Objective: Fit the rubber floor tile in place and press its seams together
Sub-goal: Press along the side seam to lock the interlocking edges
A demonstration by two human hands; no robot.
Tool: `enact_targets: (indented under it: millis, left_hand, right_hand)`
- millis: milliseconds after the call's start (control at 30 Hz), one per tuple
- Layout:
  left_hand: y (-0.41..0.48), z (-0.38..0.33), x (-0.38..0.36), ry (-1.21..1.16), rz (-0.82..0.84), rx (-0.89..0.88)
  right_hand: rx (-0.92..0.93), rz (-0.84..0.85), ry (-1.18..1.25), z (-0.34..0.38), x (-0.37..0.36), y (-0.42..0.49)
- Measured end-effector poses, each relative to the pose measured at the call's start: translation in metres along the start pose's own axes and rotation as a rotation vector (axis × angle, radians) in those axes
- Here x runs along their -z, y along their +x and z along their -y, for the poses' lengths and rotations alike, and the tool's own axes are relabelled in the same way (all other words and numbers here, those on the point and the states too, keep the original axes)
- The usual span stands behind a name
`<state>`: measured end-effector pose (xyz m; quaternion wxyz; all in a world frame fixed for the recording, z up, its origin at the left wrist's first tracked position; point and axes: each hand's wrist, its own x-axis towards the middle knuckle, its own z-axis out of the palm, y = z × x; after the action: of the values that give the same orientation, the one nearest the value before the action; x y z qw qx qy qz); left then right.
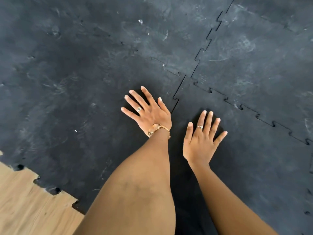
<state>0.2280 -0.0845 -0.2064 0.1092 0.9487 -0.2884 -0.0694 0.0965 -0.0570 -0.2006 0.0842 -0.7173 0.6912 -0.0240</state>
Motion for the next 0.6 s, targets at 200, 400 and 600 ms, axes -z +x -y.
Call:
enact_targets:
  millis: [200,400,600]
  left_hand:
    - [0.002,0.002,0.007,0.044,0.052,-0.111]
    - [0.011,0.007,0.013,0.148,0.119,-0.328]
    - [-0.019,0.064,0.026,0.171,0.177,-0.716]
  right_hand:
    - [0.005,-0.006,-0.008,0.0,0.0,0.004]
    - [0.014,-0.007,-0.01,0.002,0.002,0.005]
    - [0.021,0.006,0.042,0.003,0.011,0.002]
